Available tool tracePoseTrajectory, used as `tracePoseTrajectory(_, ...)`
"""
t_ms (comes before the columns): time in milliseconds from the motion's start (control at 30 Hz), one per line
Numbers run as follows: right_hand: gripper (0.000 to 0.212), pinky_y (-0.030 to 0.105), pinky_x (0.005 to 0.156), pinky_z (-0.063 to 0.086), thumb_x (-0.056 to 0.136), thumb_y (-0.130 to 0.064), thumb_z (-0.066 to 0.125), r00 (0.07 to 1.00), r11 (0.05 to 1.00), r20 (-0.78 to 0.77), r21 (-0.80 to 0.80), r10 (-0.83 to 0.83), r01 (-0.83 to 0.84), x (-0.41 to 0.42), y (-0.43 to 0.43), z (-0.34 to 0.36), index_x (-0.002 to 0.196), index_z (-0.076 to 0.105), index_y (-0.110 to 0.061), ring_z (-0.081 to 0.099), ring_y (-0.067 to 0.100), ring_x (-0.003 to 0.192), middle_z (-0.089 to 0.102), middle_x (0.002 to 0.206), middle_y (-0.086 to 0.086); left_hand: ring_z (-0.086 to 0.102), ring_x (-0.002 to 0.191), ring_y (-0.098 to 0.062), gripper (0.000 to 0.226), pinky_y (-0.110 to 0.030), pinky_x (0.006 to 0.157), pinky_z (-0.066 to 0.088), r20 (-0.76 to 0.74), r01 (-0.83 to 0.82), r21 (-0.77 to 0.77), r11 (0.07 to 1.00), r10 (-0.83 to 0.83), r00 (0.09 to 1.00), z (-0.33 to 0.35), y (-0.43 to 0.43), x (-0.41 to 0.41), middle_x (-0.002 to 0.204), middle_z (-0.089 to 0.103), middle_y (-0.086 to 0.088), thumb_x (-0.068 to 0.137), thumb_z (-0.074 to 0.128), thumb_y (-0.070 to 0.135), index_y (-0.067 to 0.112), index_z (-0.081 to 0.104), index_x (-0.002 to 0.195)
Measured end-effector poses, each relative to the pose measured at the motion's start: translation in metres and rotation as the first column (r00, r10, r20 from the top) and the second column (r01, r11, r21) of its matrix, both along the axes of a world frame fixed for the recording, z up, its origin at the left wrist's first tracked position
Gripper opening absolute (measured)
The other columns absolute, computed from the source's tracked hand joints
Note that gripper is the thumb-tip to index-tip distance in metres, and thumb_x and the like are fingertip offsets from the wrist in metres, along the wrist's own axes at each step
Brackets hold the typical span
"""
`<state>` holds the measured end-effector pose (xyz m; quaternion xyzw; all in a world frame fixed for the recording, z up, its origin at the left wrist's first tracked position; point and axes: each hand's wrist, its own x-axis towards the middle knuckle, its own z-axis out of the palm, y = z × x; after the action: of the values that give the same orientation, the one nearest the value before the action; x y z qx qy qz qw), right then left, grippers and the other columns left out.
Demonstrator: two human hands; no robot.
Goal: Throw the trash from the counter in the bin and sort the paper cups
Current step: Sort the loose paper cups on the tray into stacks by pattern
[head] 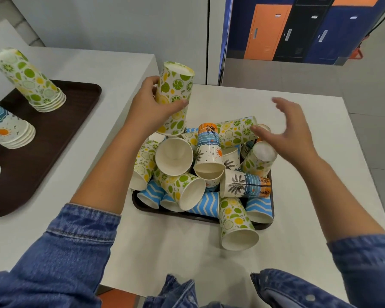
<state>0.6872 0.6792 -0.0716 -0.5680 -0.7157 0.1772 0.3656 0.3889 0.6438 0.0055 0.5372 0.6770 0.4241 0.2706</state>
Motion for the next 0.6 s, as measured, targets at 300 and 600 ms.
tracePoseTrajectory(300,0.088,0.042,0.098,0.039,0.061,-0.051,0.081,0.805,0.880,0.482,-0.465,0.347,-0.100,-0.028,0.066,-0.002,0.137,0.041,-0.032,0.048,0.027,0.121,0.052,0.135,0.004,0.055,0.113,-0.011,0.079,-0.026,0.088,0.051,0.085,0.038,0.068,0.997,-0.044,0.995,-0.005,-0.005,0.014,0.127,0.053,0.006,0.073,0.078,0.031,0.023,0.036,0.139)
tracePoseTrajectory(600,0.073,0.032,0.083,0.047,0.066,-0.037,0.082,0.891,0.905,0.303,-0.364,0.339,-0.220,-0.010,0.061,0.017,0.130,0.048,-0.032,0.051,0.021,0.106,0.048,0.118,0.001,0.056,0.107,-0.002,0.076,-0.005,0.070,0.050,0.198,0.044,0.127,0.991,-0.069,0.978,-0.004,-0.005,0.041,0.124,0.055,0.008,0.072,0.080,0.031,0.024,0.038,0.135)
